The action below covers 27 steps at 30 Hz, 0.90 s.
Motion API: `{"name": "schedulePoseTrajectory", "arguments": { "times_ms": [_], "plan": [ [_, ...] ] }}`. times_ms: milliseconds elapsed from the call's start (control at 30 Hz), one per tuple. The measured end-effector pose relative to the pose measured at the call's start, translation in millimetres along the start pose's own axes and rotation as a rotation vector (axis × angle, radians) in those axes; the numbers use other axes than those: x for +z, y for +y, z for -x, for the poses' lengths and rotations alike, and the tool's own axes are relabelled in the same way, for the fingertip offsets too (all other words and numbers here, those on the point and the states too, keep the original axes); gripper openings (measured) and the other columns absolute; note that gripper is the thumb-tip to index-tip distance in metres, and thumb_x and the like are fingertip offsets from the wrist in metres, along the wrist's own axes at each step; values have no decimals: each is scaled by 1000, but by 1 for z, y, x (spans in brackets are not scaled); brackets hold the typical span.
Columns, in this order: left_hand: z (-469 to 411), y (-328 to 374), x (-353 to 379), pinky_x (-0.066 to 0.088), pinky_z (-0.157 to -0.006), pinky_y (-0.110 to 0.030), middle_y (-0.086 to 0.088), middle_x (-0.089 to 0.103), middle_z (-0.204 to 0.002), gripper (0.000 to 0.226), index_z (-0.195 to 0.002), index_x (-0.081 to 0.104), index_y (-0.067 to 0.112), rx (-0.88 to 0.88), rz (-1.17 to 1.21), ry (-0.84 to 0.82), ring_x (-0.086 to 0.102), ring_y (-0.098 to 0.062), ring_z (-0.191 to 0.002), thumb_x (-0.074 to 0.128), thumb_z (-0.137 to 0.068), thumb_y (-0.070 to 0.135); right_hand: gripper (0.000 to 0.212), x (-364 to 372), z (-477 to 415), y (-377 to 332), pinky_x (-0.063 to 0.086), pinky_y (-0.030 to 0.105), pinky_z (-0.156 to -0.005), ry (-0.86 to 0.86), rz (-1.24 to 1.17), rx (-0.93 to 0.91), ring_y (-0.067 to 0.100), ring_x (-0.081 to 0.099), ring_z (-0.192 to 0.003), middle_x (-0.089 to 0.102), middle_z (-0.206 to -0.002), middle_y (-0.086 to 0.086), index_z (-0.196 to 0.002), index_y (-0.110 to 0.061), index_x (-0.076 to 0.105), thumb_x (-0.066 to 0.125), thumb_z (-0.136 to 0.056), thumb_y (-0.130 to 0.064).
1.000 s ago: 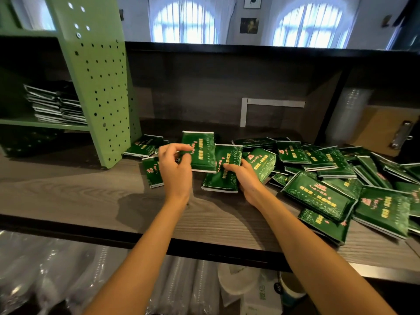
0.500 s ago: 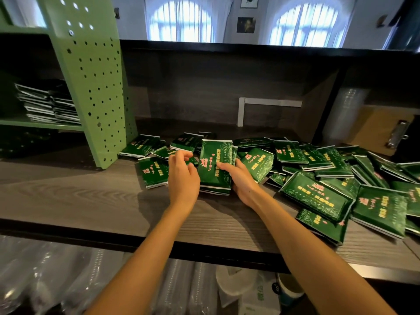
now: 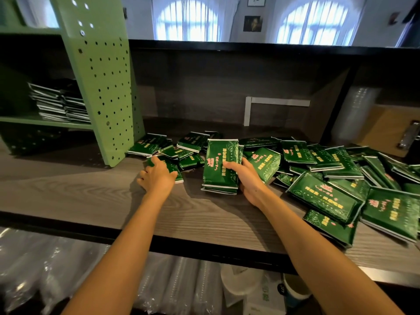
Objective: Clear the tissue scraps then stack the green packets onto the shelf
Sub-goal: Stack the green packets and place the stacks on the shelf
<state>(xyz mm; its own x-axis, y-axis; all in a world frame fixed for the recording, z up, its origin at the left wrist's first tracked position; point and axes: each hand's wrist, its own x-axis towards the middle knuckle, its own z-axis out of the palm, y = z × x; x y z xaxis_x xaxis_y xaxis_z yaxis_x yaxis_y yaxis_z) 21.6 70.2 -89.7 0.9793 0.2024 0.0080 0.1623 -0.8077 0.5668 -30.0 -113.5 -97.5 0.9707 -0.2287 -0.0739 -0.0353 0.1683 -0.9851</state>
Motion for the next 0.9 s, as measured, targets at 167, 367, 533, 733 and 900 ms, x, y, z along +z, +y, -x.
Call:
{"name": "schedulePoseTrajectory", "arguments": {
  "times_ms": [167,367,533,733,900],
  "plan": [
    [-4,-3,-7,44,-95,-46,-20,45,-135,80,-141,24,10,-41,300,-11,43,-37,-124,73,-78,6,116,0,1,-1,35,50,-109,2,7,9,24,45,-130,44,-144,4,-146,-19,26,77,-46,-45],
    [15,-2,-23,48,-76,-38,-9,54,-124,46,-128,41,15,1,546,213,56,-27,-96,49,-88,-6,74,3,9,-7,38,48,-107,17,-2,17,23,53,-121,54,-133,5,-136,-13,39,72,-72,-29],
    [35,12,-35,50,-84,-35,-1,53,-114,28,-114,51,14,175,849,348,55,-18,-102,52,-90,1,18,-1,11,-8,47,38,-96,32,30,6,17,63,-97,65,-103,-1,-103,-20,53,60,-88,-13],
    [62,38,-16,44,-72,-7,12,52,-97,23,-106,52,18,417,972,211,51,1,-87,59,-88,7,17,2,12,-10,49,41,-96,80,17,11,20,64,-98,67,-107,3,-105,-16,53,59,-90,-15],
    [71,50,12,32,-75,-9,0,48,-107,21,-108,52,10,478,778,187,45,-9,-94,60,-88,10,46,6,16,-12,41,47,-105,108,-17,2,23,52,-122,53,-134,3,-135,-10,38,51,-94,-28]
  ]
}}
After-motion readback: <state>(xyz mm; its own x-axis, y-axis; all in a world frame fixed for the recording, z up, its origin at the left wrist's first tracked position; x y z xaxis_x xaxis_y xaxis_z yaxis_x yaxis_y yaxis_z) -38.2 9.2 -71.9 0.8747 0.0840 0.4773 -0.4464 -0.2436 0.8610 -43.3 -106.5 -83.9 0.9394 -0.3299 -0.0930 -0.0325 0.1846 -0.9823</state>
